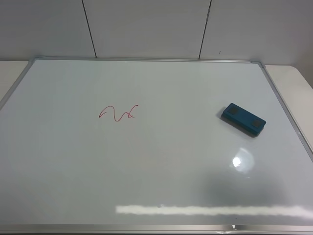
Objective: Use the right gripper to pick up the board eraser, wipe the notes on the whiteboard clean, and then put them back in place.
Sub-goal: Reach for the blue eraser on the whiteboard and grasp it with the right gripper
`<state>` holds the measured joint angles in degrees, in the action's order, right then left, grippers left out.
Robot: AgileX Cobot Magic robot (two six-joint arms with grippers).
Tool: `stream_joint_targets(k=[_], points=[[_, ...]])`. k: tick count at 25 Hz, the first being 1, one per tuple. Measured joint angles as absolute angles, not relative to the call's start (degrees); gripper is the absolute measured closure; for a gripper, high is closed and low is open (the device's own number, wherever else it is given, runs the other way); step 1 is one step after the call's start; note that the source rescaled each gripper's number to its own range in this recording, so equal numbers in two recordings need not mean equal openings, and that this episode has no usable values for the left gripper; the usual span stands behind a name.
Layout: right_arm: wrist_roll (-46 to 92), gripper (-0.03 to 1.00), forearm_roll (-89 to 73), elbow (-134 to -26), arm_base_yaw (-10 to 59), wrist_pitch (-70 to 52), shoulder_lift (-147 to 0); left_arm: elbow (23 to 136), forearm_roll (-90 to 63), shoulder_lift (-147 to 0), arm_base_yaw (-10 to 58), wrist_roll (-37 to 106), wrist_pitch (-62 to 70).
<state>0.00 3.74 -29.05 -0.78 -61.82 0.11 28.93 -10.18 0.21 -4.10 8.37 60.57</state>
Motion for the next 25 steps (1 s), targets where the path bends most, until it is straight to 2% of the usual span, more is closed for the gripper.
stream_joint_targets(k=[18, 25], points=[[0.00, -0.03, 3.74, -29.05, -0.78, -61.82, 0.11, 28.93, -10.18, 0.21, -4.10, 8.37, 60.57], [-7.11, -0.03, 3.27, -29.05, -0.78, -61.47, 0.11, 28.93, -10.18, 0.21, -4.10, 8.37, 60.57]])
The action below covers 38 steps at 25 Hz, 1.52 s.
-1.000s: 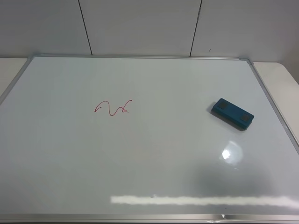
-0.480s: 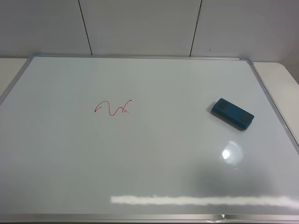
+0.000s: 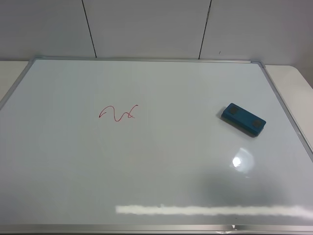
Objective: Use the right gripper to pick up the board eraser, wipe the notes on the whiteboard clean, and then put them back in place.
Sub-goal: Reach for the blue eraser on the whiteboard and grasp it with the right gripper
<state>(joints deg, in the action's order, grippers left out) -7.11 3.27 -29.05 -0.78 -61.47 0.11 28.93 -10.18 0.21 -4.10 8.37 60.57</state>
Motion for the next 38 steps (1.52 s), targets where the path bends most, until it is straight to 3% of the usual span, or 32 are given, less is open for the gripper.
stream_joint_targets(k=[25, 38], points=[[-7.58, -0.03, -0.33, -29.11, -0.78, -60.15, -0.37, 28.93, -10.18, 0.21, -4.10, 8.37, 60.57], [-7.52, -0.03, 0.50, -34.04, 0.09, -52.86, -21.69, 28.93, -10.18, 0.21, -4.10, 8.37, 60.57]])
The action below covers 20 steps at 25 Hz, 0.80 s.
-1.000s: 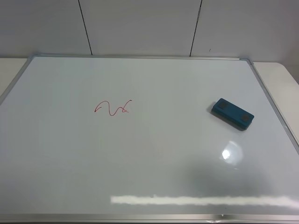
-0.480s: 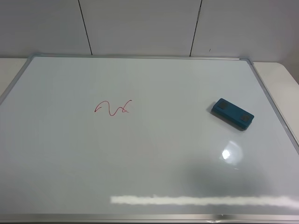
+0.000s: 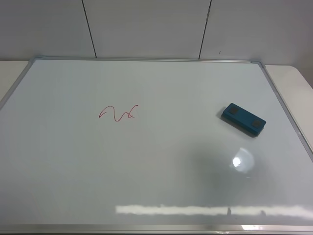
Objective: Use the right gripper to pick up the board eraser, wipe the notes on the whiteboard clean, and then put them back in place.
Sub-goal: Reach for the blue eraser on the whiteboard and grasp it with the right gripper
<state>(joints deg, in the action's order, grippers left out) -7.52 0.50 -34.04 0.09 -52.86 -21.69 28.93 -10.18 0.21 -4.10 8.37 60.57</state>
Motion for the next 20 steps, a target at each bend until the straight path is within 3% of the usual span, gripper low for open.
stream_joint_targets(k=[7, 20], points=[[-5.52, -0.03, 1.67, -37.38, 0.81, -49.50, -34.28, 28.93, -10.18, 0.21, -4.10, 8.37, 60.57], [-8.00, -0.03, 7.99, -49.09, 11.35, -49.48, -57.23, 28.93, -10.18, 0.21, -4.10, 8.37, 60.57]])
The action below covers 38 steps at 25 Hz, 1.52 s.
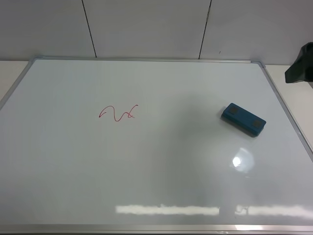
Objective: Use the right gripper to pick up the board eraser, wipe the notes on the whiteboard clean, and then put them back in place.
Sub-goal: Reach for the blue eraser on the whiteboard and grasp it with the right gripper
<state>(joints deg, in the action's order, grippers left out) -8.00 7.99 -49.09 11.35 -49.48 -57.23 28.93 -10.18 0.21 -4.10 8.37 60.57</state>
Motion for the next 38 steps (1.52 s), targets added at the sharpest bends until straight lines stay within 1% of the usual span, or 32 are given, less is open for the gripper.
stream_joint_targets(k=[4, 8, 19, 27, 32, 38], points=[[-8.00, -0.03, 8.18, -50.00, 12.89, -49.48, -61.59, 28.93, -10.18, 0.21, -4.10, 8.37, 60.57], [-6.41, -0.03, 8.18, -50.04, 12.94, -50.20, -64.63, 28.93, -10.18, 0.21, -4.10, 8.37, 60.57], [4.38, -0.03, 8.01, -50.82, 12.98, -51.23, -70.51, 28.93, -10.18, 0.21, -4.10, 8.37, 60.57], [14.73, -0.03, 6.67, -50.96, 12.92, -49.21, -72.50, 28.93, -10.18, 0.21, -4.10, 8.37, 60.57], [16.93, -0.03, 1.72, -51.84, 10.09, -49.30, -75.90, 28.93, -10.18, 0.21, -4.10, 8.37, 60.57], [21.12, -0.03, 0.78, -54.61, 9.62, -51.02, -80.72, 28.93, -10.18, 0.21, -4.10, 8.37, 60.57]])
